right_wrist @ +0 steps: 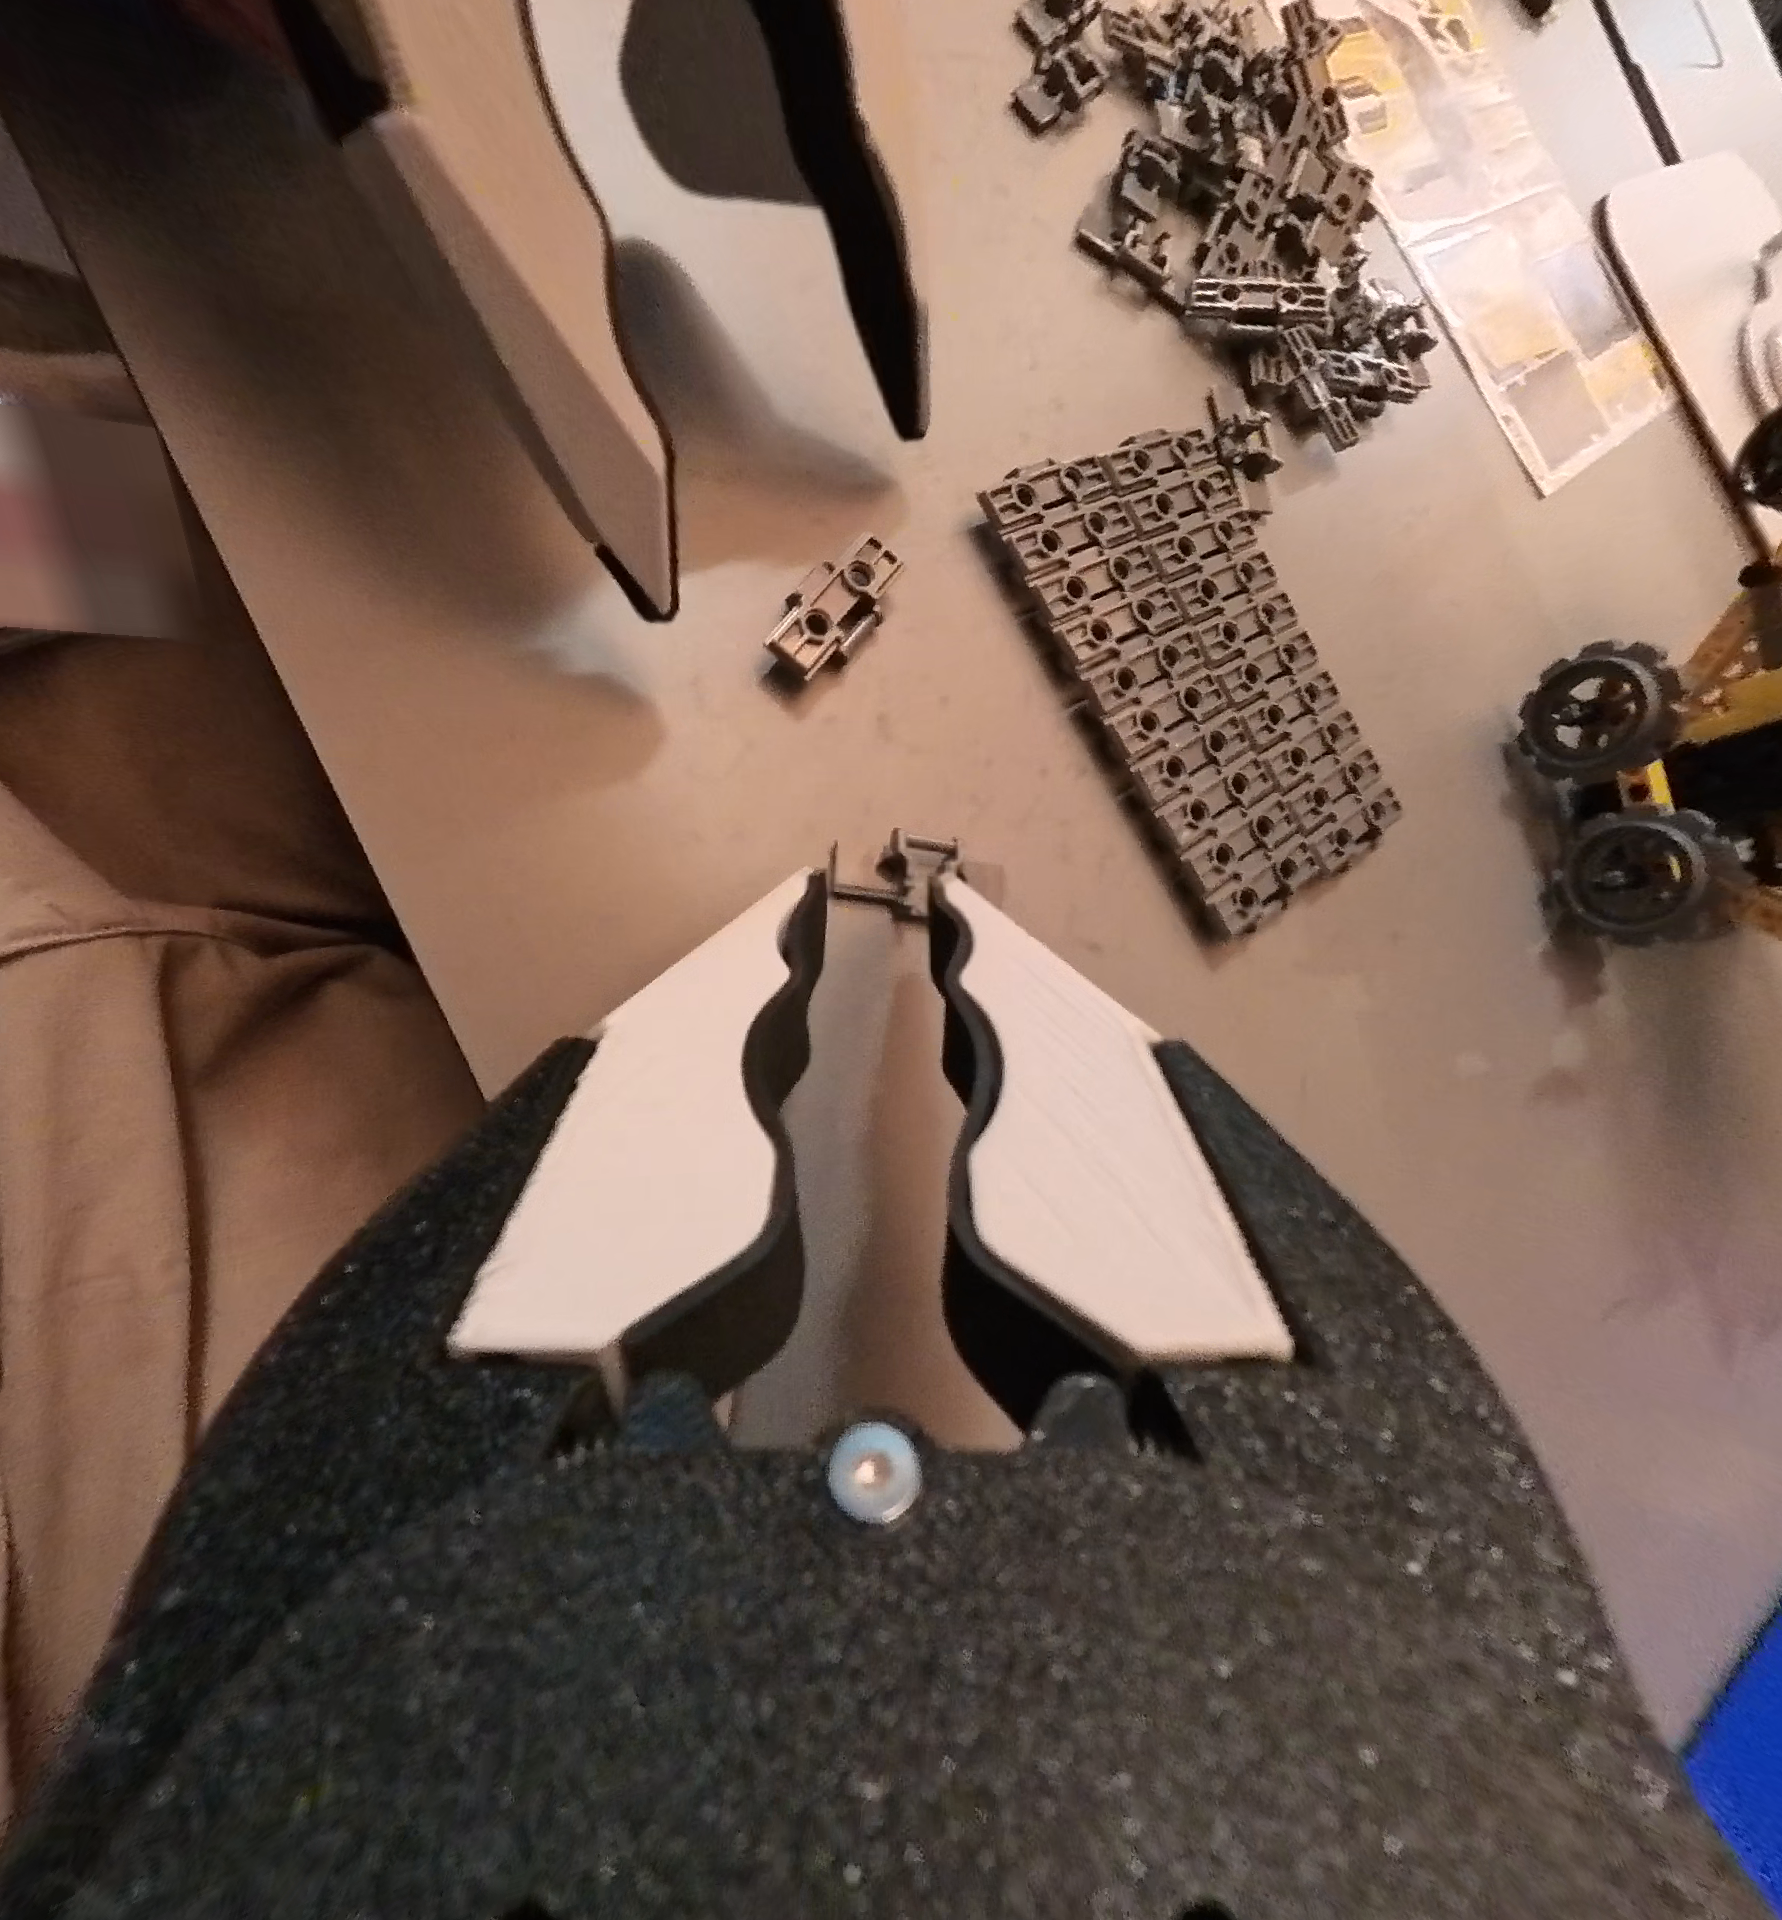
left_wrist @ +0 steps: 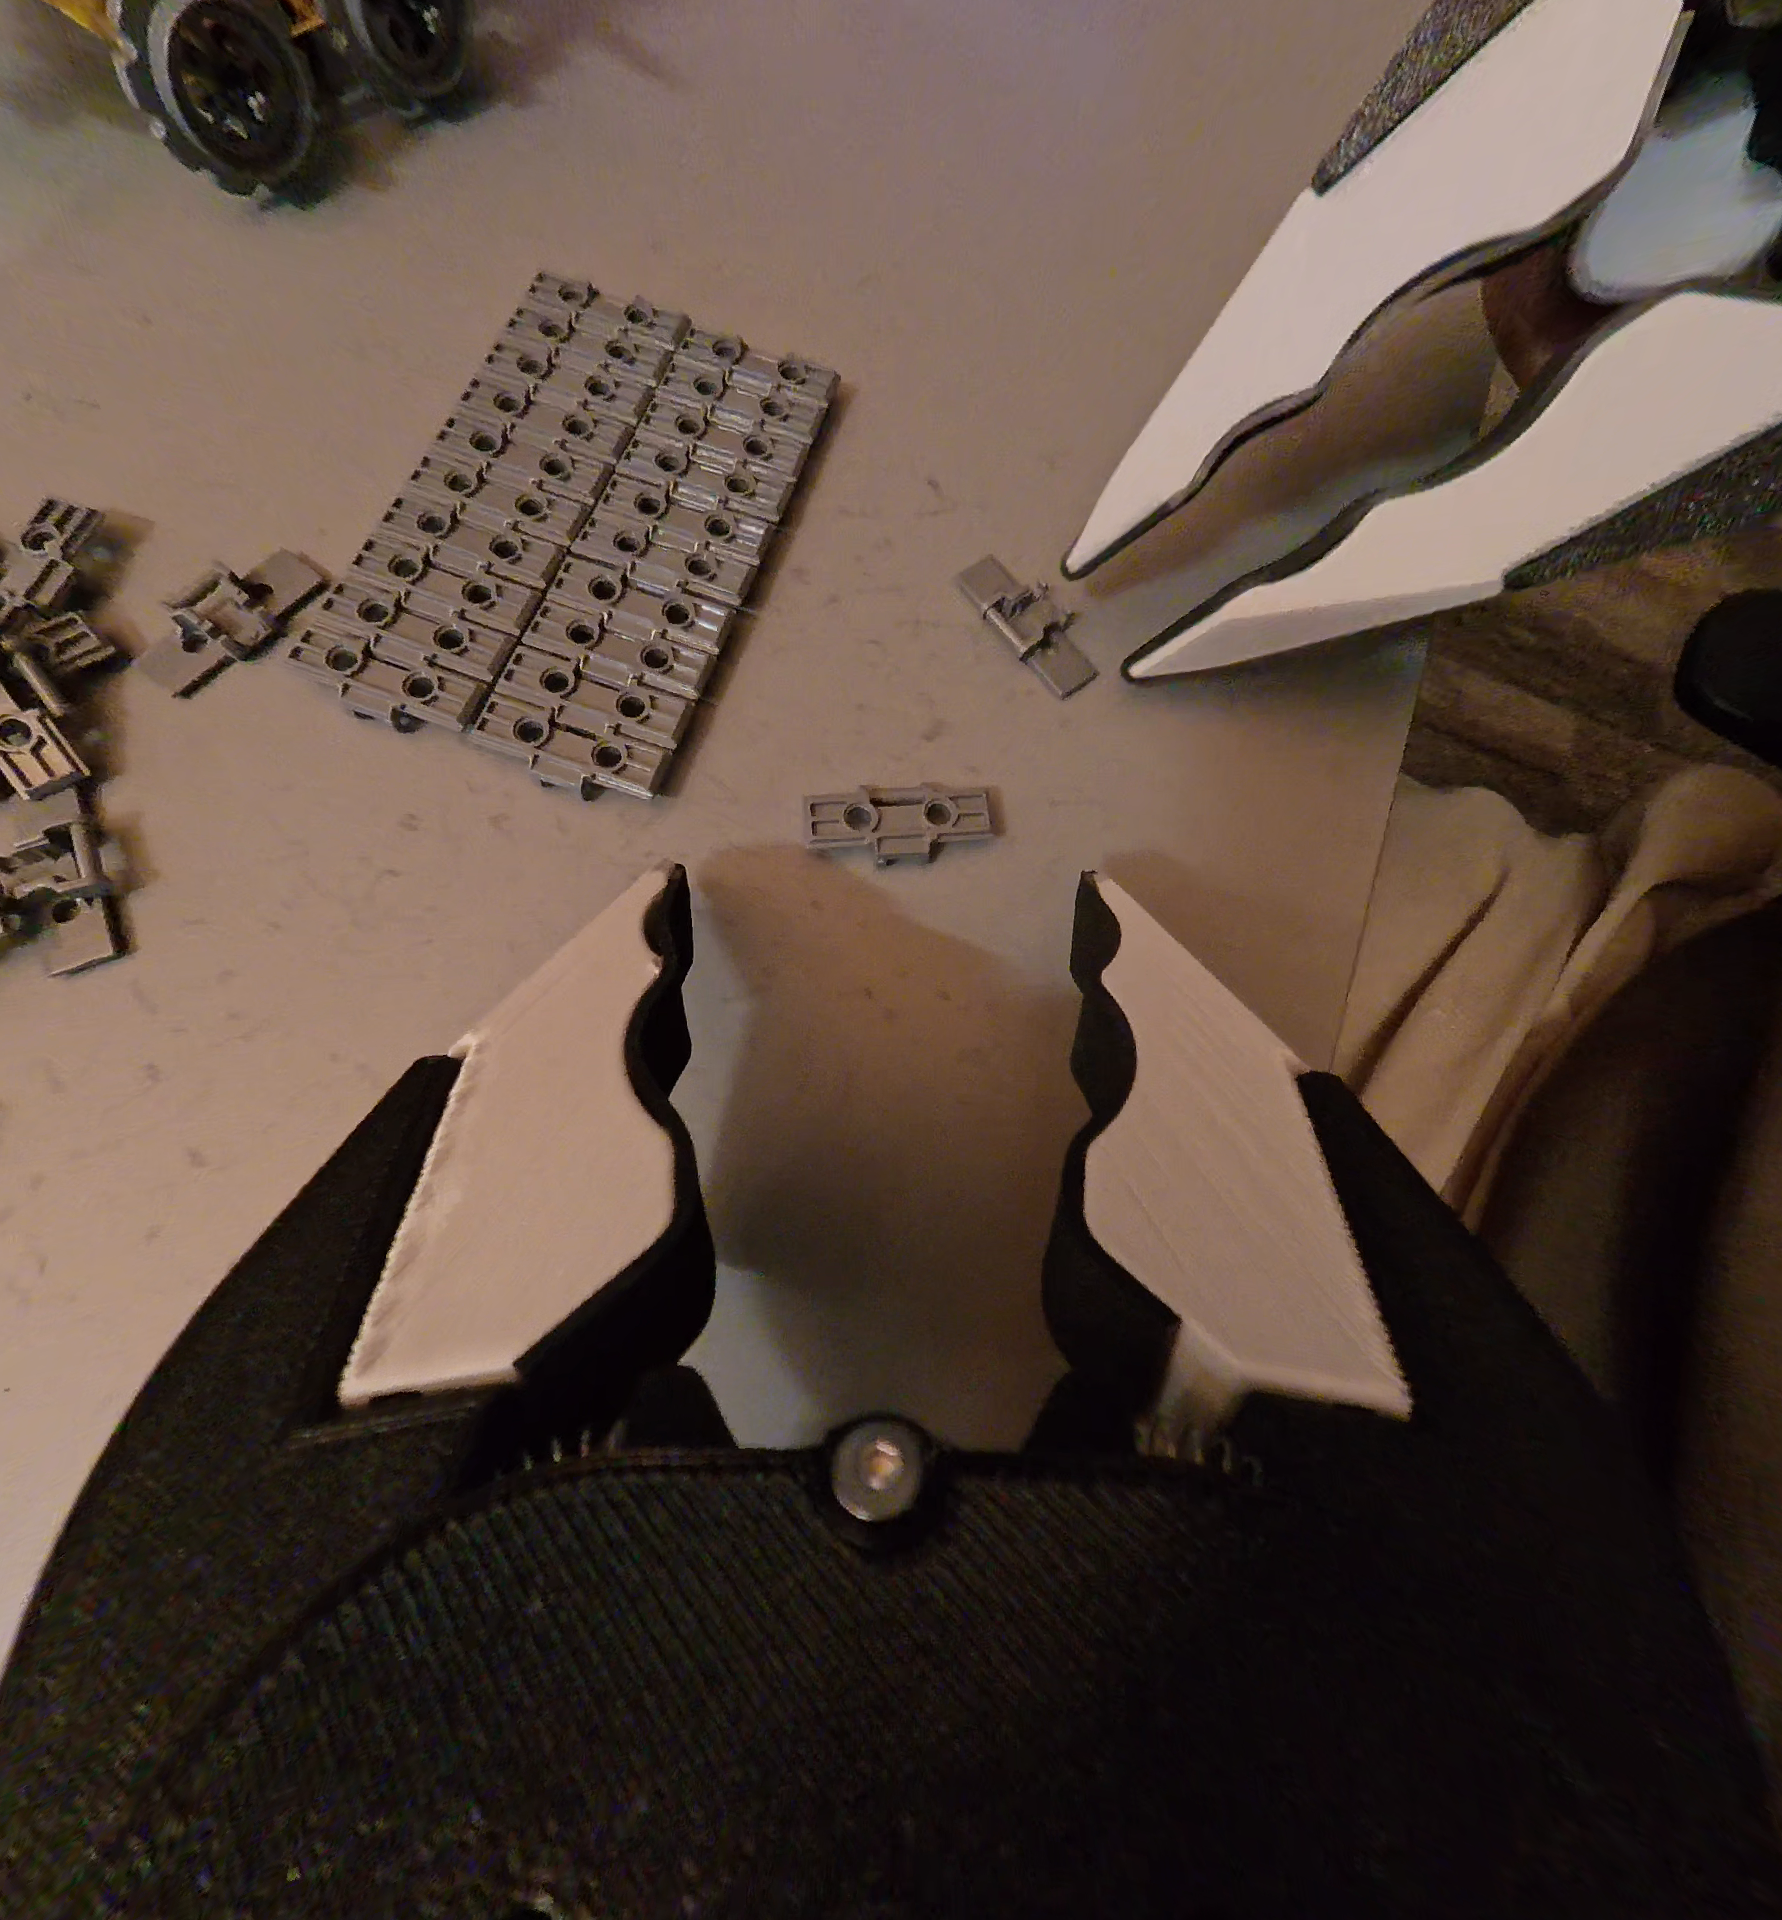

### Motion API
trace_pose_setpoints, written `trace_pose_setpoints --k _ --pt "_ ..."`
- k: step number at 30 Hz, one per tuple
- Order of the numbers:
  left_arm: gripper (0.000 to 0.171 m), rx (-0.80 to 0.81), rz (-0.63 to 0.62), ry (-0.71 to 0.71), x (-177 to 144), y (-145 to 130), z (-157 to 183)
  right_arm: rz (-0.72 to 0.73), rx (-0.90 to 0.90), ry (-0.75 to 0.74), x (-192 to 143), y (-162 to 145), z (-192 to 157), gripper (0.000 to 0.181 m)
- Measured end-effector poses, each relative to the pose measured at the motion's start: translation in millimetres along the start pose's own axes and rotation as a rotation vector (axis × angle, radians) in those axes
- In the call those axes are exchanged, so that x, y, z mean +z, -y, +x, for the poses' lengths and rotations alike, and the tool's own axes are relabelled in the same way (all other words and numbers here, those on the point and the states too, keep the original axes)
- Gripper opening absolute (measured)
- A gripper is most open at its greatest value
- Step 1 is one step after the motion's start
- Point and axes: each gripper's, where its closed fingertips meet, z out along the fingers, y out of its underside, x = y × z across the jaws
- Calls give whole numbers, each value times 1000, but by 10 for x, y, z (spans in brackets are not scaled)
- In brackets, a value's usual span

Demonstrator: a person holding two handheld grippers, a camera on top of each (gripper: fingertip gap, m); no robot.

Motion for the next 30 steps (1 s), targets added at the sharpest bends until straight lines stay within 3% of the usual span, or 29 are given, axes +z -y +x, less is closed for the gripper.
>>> trace_pose_setpoints --k 3,4,5,7,9,12,18,21,23,30 --pt "68 18 37 35 -37 45 -14 28 83 -4 -46 -32 57 21" --pt "56 -2 66 52 -51 97 -18 33 114 -11 -59 -58 90 21" --pt "34 -39 98 28 -56 171 48 39 145 -21 -70 -87 127 22" --pt "19 -122 159 -77 -27 365 274 51 207 -42 -84 -150 203 23" --pt "22 -151 124 -130 88 440 424 69 257 -62 -87 -199 266 23" --pt "41 -75 26 39 306 402 291 66 299 -96 -89 -274 332 24" --pt "31 -19 -84 85 514 337 346 123 355 -101 -142 -300 356 24" --pt "18 2 -109 127 534 313 312 138 346 -32 -132 -309 227 35" --pt "5 -10 -85 104 540 340 349 163 317 -23 -152 -290 179 38" --pt "3 -197 123 -46 335 592 382 306 272 -29 -325 -120 151 44"
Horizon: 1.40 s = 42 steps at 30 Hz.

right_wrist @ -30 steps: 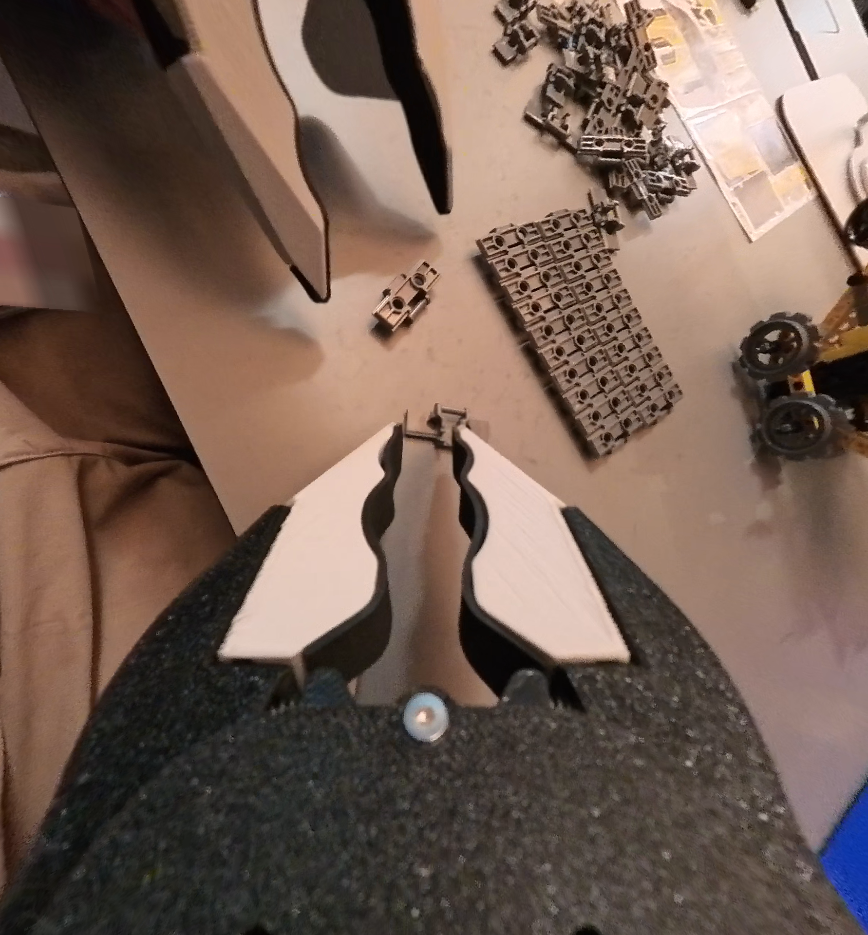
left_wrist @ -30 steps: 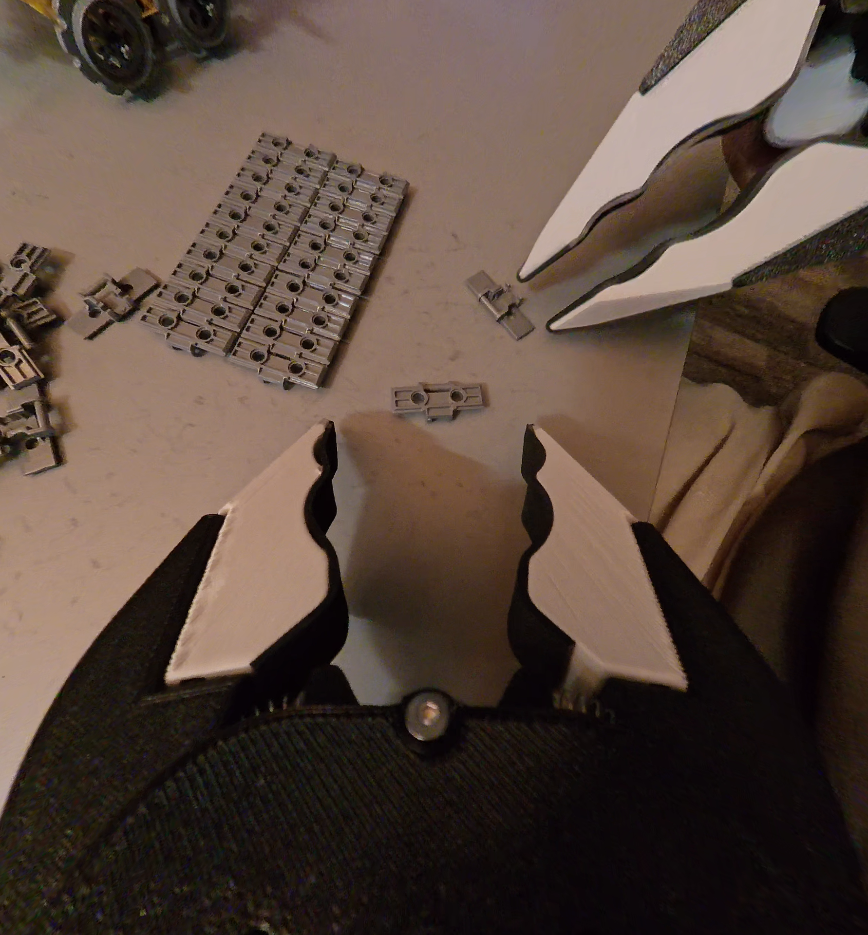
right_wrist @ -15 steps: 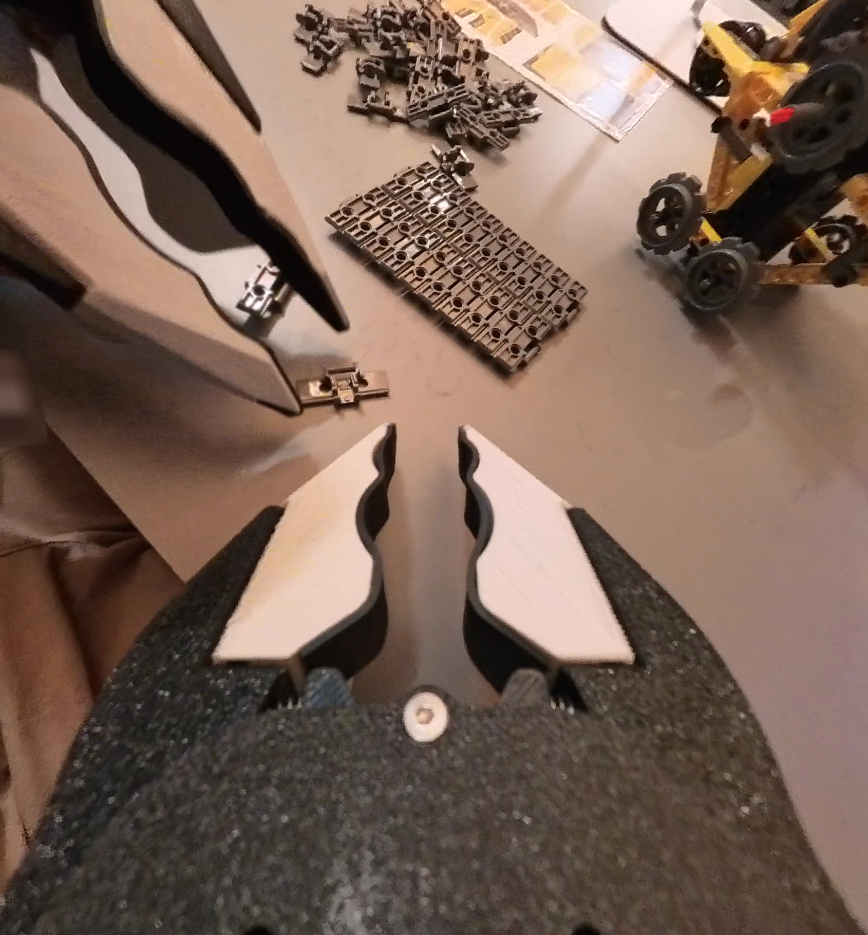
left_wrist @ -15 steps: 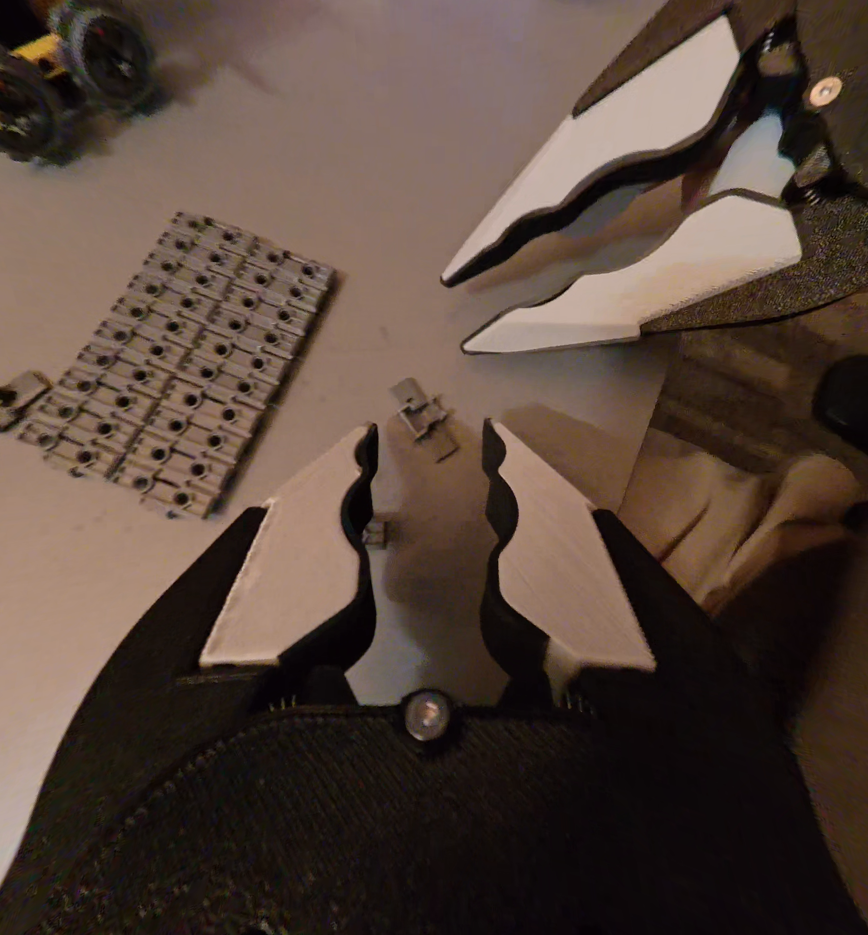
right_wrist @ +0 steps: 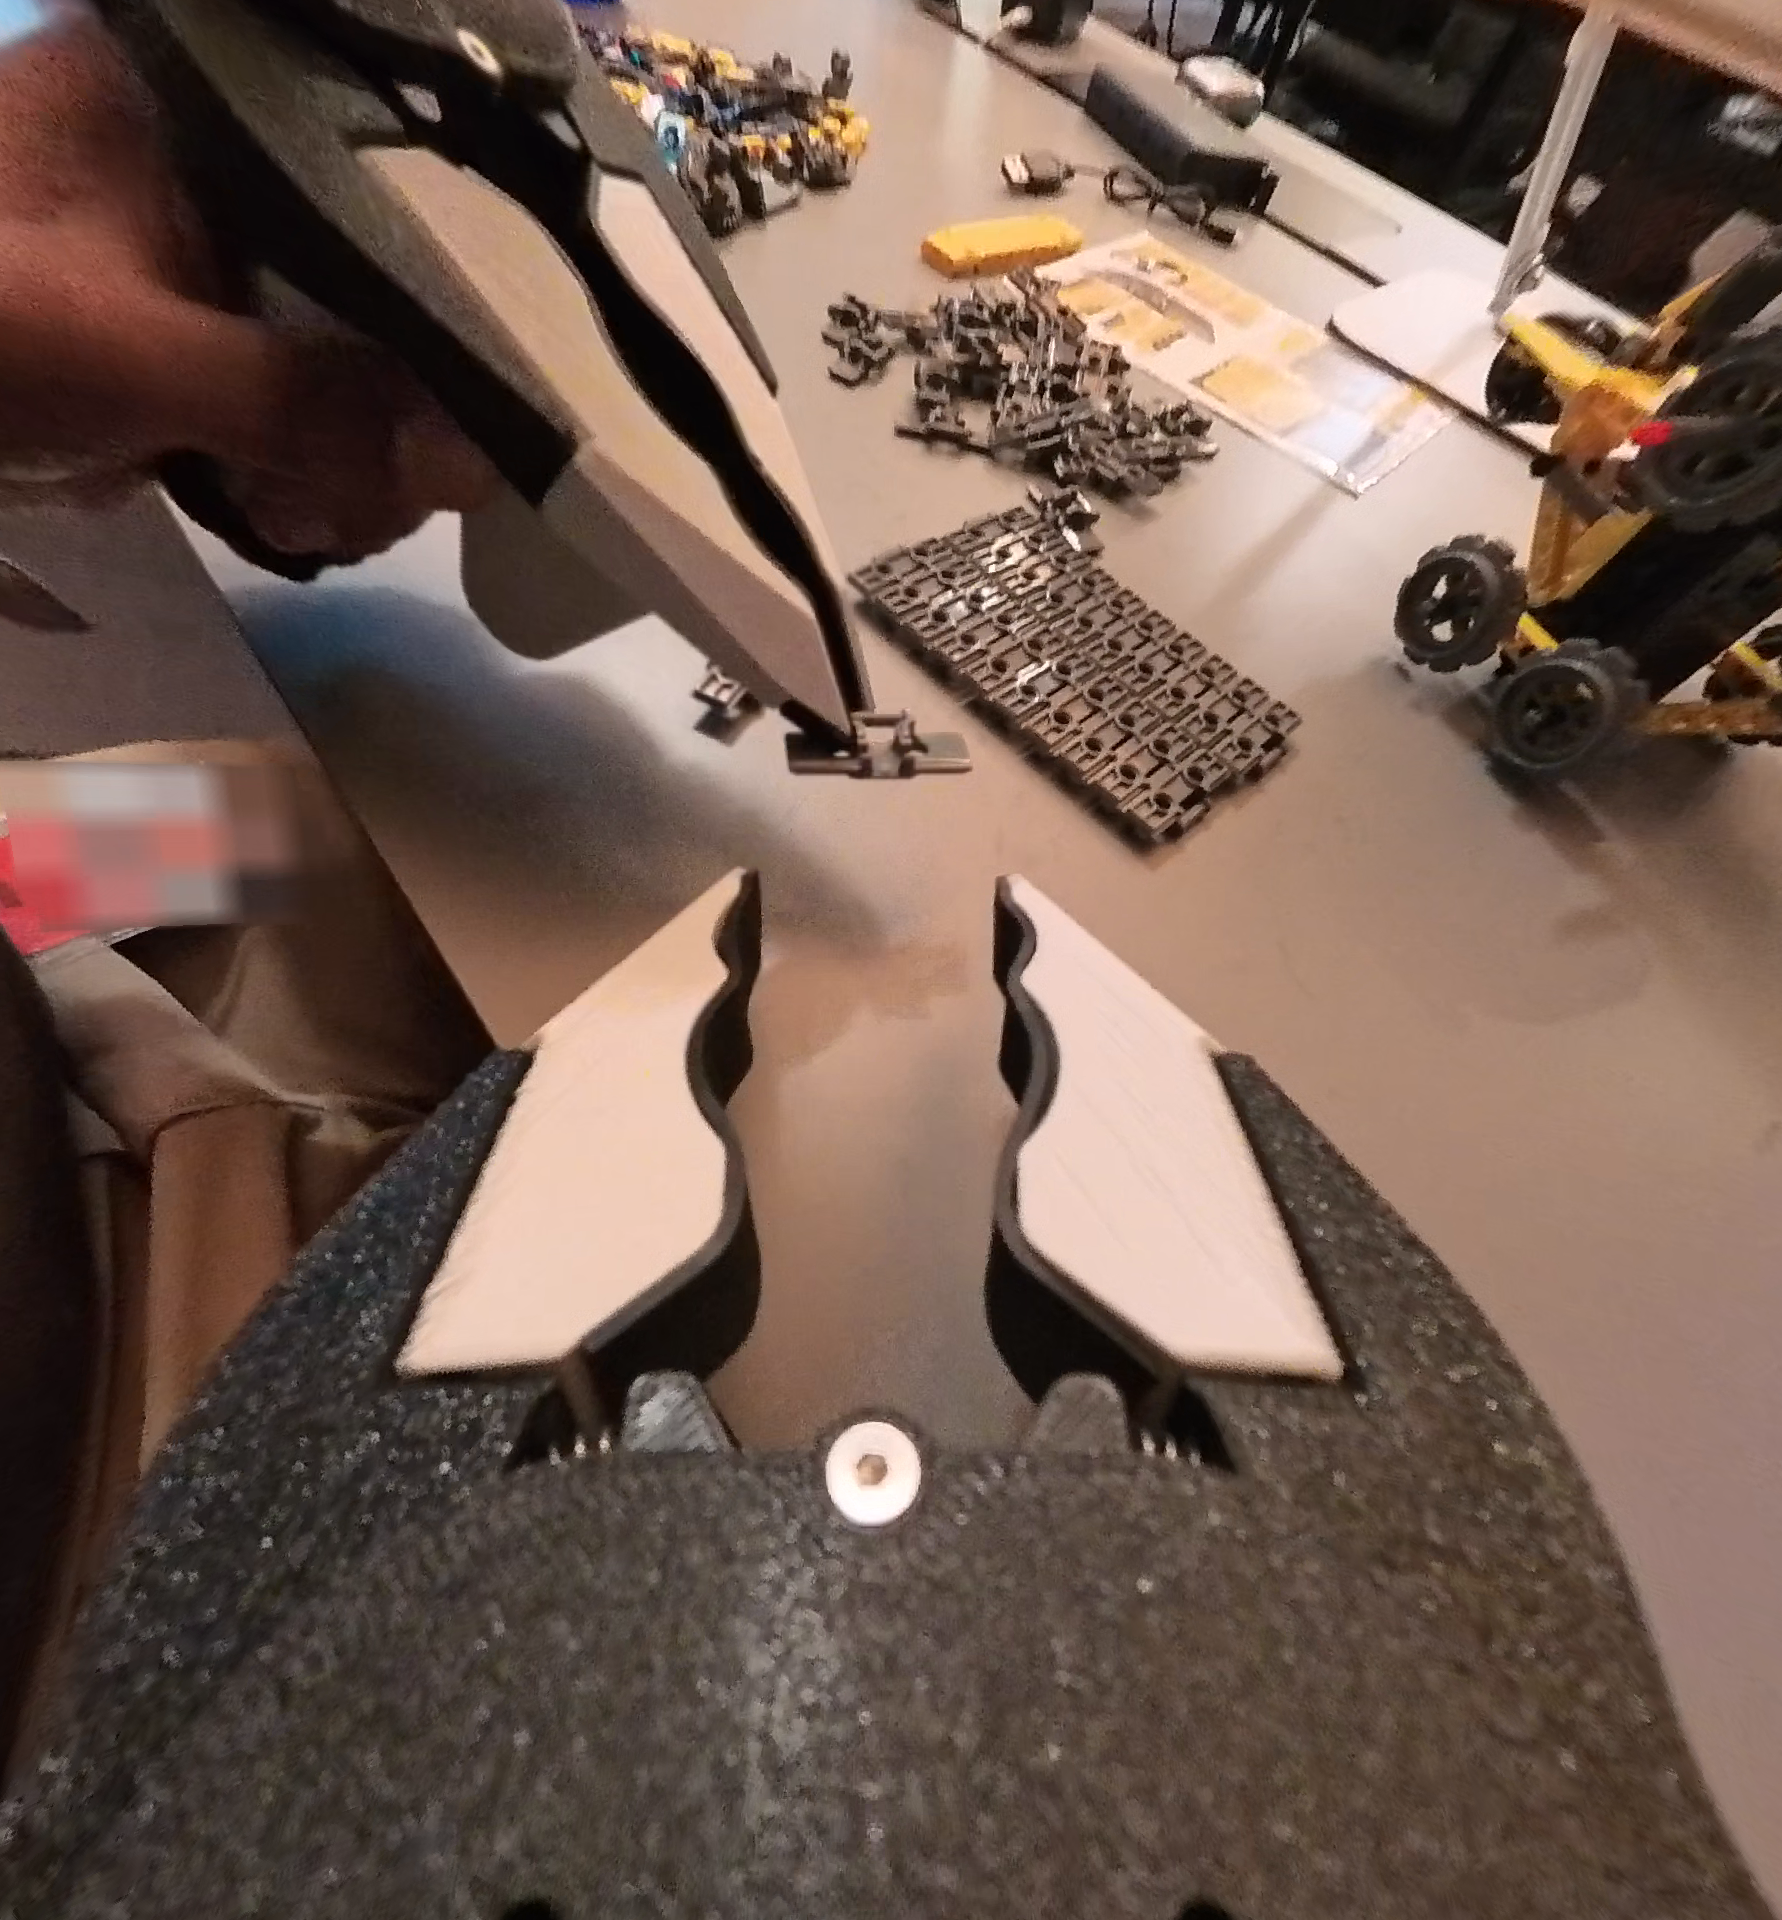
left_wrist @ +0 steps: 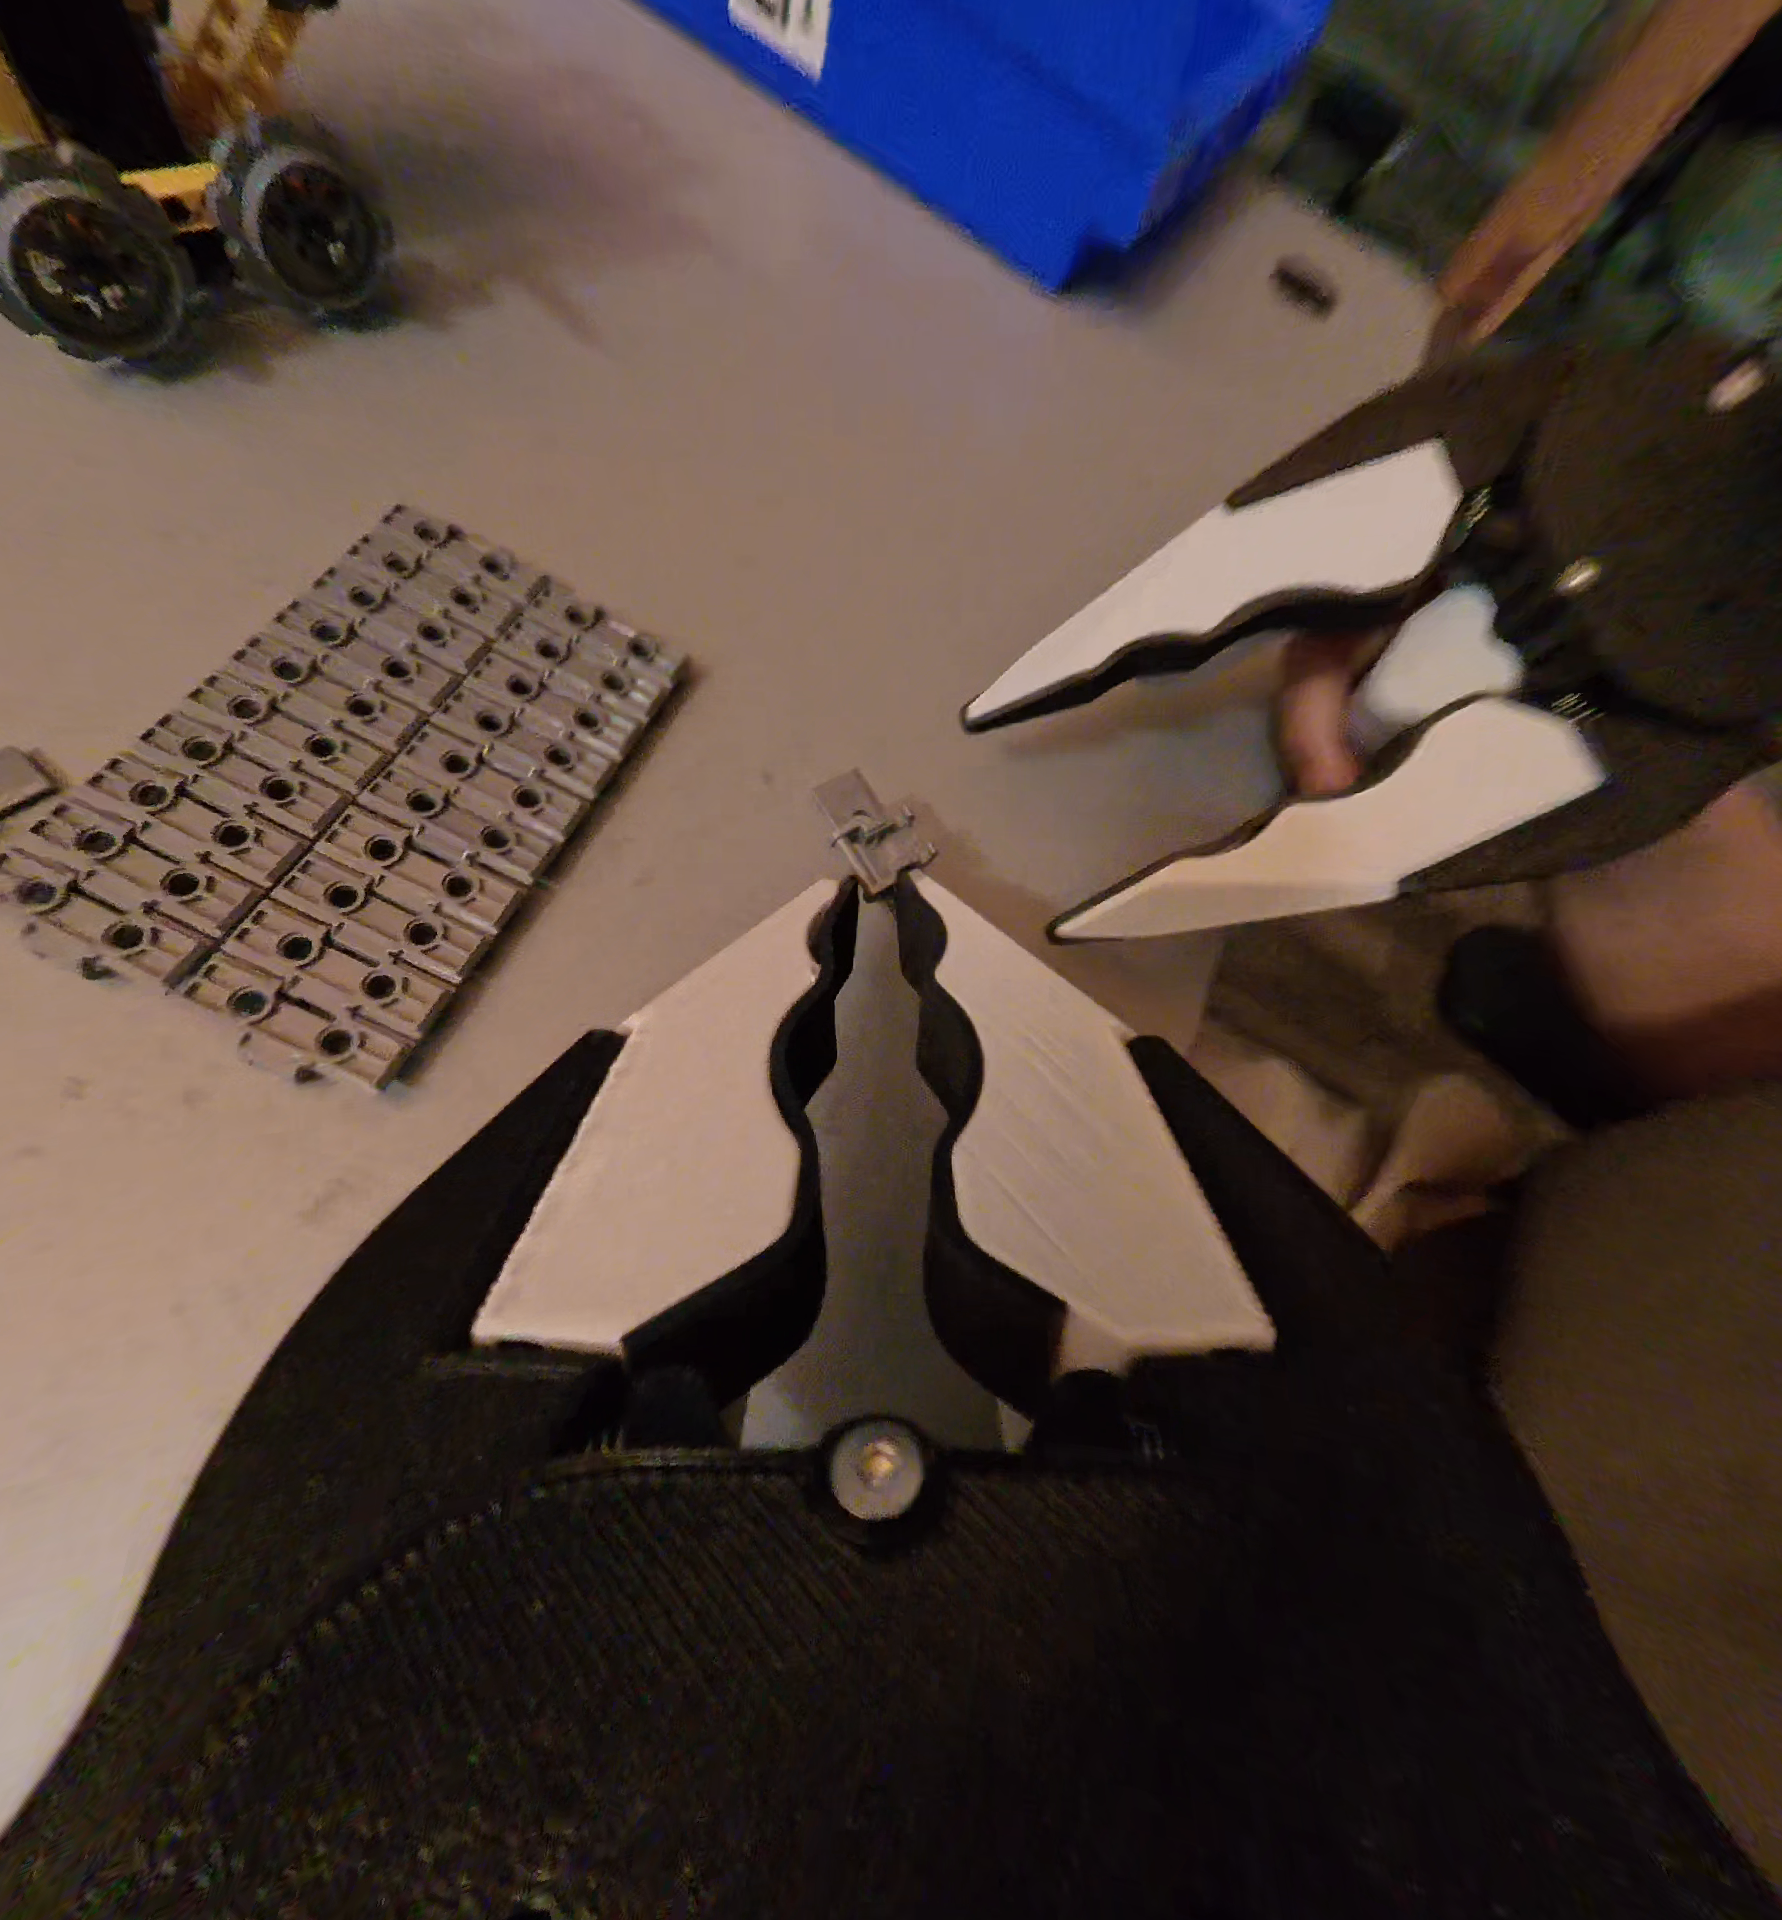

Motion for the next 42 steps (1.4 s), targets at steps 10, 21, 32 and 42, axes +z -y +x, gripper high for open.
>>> trace_pose_setpoints --k 10,21,32,42 --pt "3 -333 391 -548 -536 471 443 517 13 73 -383 895 -212 50" --pt "2 -362 418 -723 -711 473 706 534 -2 74 -378 1016 -317 38" --pt "74 79 162 40 -577 21 -166 94 -236 25 -26 527 99 38" --pt "67 206 -163 201 -226 -465 -407 -343 -448 206 252 -139 15 39"
